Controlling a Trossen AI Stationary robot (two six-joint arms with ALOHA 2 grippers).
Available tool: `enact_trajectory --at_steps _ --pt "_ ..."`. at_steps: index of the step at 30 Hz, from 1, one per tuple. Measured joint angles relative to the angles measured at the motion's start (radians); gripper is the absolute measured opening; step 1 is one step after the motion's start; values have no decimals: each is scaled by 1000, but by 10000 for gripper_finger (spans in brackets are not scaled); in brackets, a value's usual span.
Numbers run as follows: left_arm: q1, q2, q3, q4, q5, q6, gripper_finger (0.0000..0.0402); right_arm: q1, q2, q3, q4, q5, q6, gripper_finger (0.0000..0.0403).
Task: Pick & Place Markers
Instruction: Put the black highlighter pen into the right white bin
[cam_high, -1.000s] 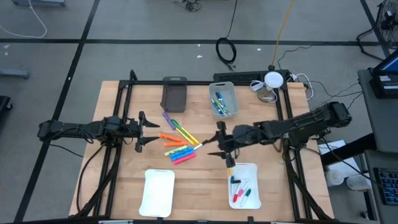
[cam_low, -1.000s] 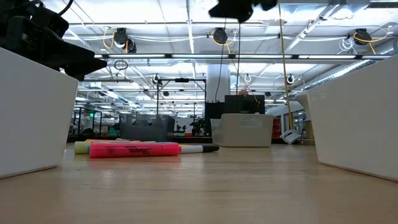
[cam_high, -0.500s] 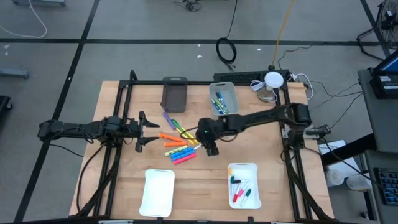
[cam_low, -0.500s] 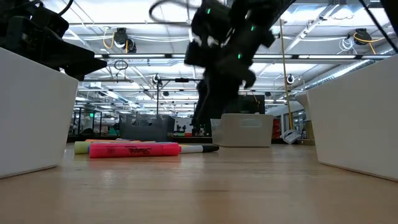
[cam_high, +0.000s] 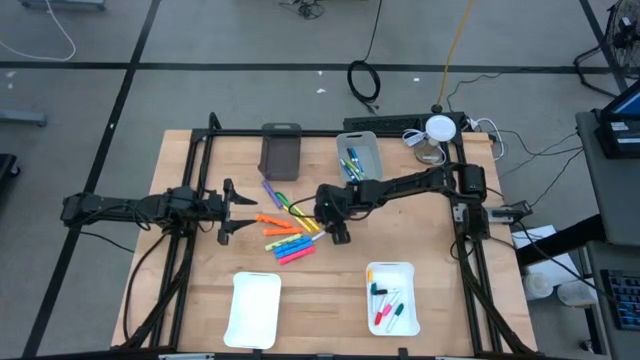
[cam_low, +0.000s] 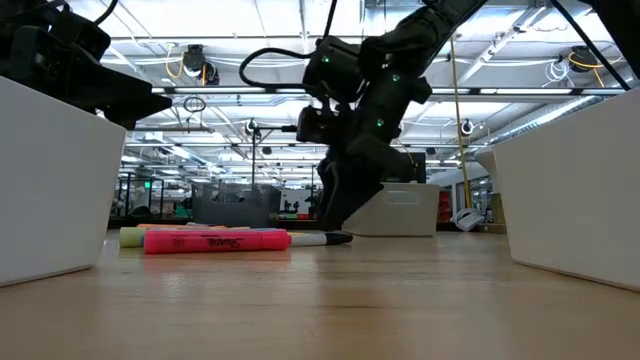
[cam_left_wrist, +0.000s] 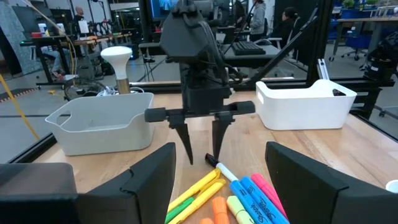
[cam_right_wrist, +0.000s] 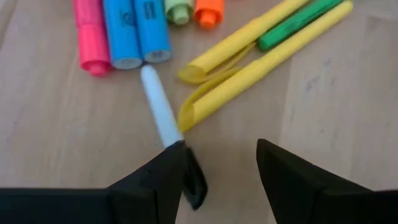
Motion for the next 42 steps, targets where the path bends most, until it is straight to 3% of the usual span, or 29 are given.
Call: enact_trajectory --at_steps 15,23,35,42 --pt "0 0 0 0 0 0 251 21 -6 -168 139 -2 37 171" --pt "0 0 0 0 0 0 251 34 -4 -177 157 4 62 165" --pt "0 0 0 0 0 0 251 41 -1 -178 149 -3 109 30" --pt "0 0 0 0 0 0 251 59 -8 -178 167 -30 106 19"
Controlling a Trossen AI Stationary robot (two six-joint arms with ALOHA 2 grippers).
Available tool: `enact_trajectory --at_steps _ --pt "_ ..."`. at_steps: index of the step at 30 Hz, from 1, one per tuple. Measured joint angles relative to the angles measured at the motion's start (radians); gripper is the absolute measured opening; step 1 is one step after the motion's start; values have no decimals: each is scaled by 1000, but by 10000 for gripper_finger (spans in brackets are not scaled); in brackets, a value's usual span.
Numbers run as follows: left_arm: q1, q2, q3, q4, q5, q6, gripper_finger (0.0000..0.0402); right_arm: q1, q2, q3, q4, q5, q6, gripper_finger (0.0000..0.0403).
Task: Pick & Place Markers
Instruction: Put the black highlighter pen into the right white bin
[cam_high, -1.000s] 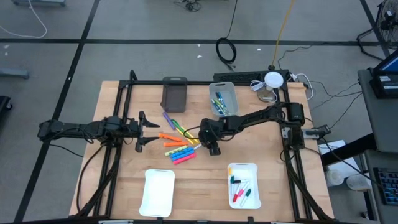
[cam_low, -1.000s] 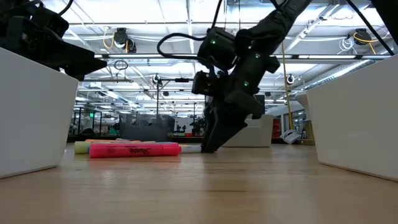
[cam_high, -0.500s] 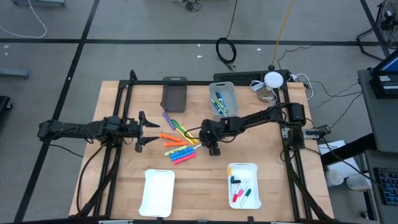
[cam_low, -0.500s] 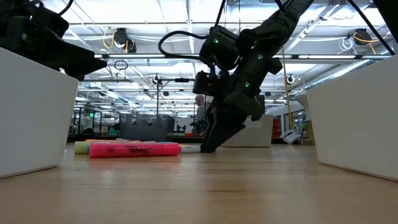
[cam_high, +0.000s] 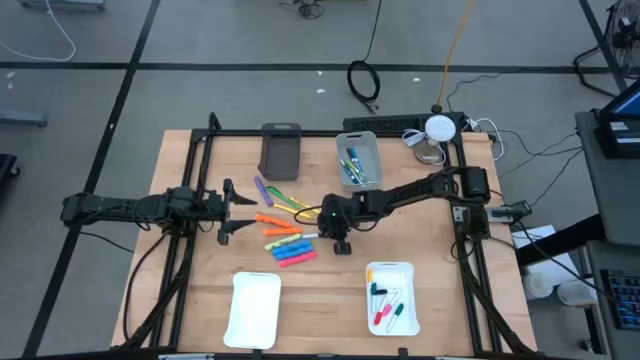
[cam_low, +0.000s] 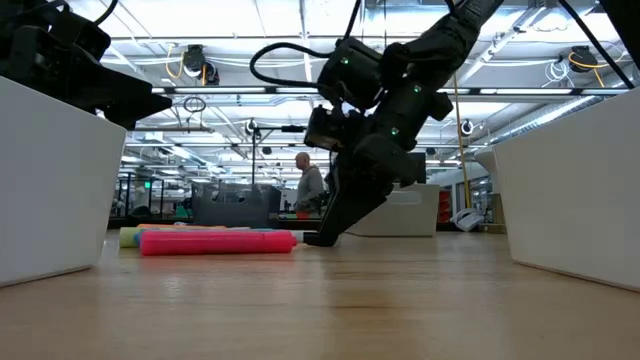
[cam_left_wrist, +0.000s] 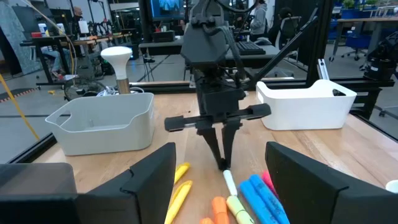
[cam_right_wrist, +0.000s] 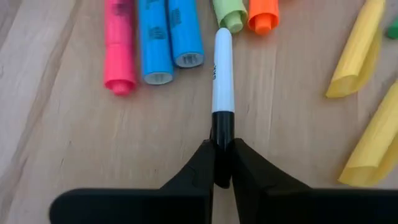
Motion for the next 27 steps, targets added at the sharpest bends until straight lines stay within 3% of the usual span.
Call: enact_trajectory --at_steps 7,14,27 --pt "0 0 0 0 0 0 251 53 -111 -10 -25 11 -4 21" --pt "0 0 0 0 0 0 251 151 -297 -4 -89 92 5 21" --pt "0 0 0 0 0 0 251 546 -618 -2 -299 141 295 21"
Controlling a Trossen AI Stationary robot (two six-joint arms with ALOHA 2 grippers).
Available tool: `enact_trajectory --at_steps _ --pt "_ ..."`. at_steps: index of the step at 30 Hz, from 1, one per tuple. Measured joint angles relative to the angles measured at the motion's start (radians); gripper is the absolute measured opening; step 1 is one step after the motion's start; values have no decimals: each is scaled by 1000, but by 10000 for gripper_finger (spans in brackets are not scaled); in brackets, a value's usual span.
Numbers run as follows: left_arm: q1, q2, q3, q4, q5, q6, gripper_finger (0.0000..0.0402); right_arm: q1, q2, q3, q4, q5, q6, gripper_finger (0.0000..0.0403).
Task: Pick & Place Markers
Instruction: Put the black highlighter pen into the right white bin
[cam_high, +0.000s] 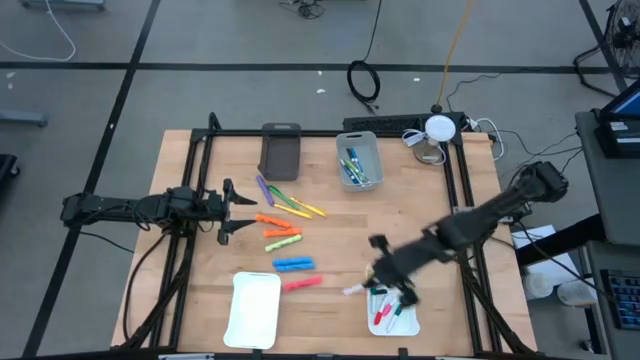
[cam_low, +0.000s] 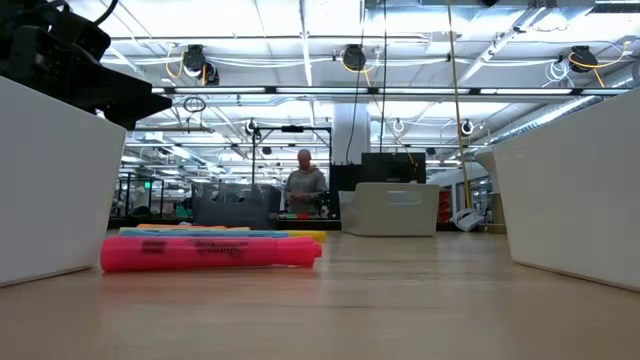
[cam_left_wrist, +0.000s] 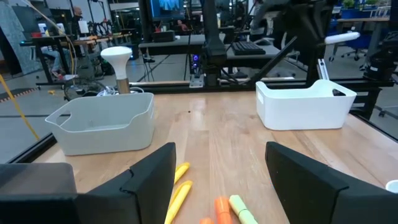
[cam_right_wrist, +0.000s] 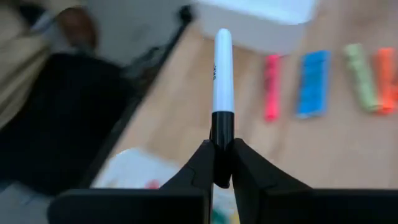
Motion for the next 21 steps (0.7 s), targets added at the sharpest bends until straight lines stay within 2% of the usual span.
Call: enact_trajectory --at_steps 3,9,17,21 --pt "0 0 0 0 0 0 251 109 -27 0 -50 9 44 21" --pt "0 0 0 0 0 0 251 252 -32 -64 -82 162 207 21" --pt "0 0 0 0 0 0 251 280 -32 -268 38 204 373 25" --pt "0 0 0 0 0 0 251 264 -32 -332 54 204 454 40"
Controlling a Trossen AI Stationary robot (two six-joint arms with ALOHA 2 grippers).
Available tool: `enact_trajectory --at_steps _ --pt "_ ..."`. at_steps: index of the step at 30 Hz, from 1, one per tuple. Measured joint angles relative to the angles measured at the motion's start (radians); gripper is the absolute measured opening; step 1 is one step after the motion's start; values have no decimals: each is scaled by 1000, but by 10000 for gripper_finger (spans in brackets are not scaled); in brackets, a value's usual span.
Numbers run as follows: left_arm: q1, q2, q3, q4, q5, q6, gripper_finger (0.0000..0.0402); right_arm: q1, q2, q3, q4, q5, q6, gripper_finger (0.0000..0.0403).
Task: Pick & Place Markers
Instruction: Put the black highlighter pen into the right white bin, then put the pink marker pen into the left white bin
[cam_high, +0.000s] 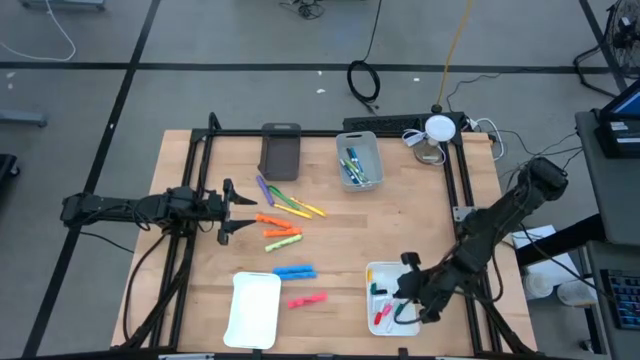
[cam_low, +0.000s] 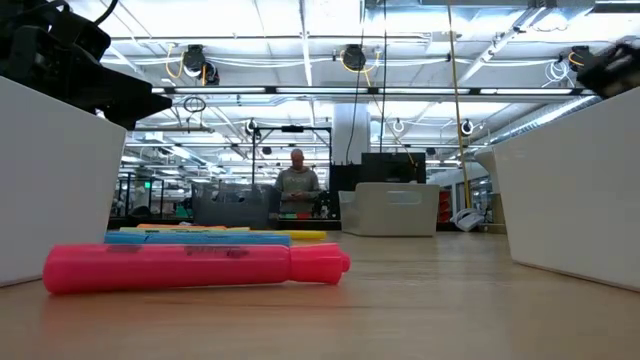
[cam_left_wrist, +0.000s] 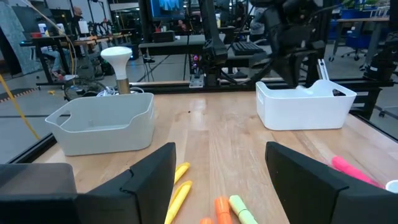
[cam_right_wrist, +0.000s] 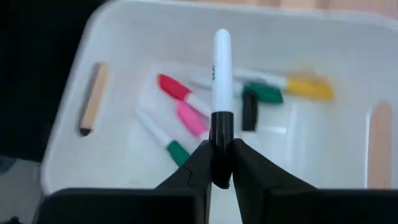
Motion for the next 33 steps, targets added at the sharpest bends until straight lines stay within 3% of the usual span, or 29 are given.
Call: enact_trajectory --at_steps 4,15,26,33 --pt "0 0 0 0 0 0 251 -16 0 -21 -2 0 74 75" --pt "0 0 0 0 0 0 251 -19 -19 -21 64 0 48 159" --pt "0 0 0 0 0 0 251 -18 -221 -21 96 8 -71 153" --pt "0 0 0 0 0 0 251 18 -389 -30 109 192 -234 146"
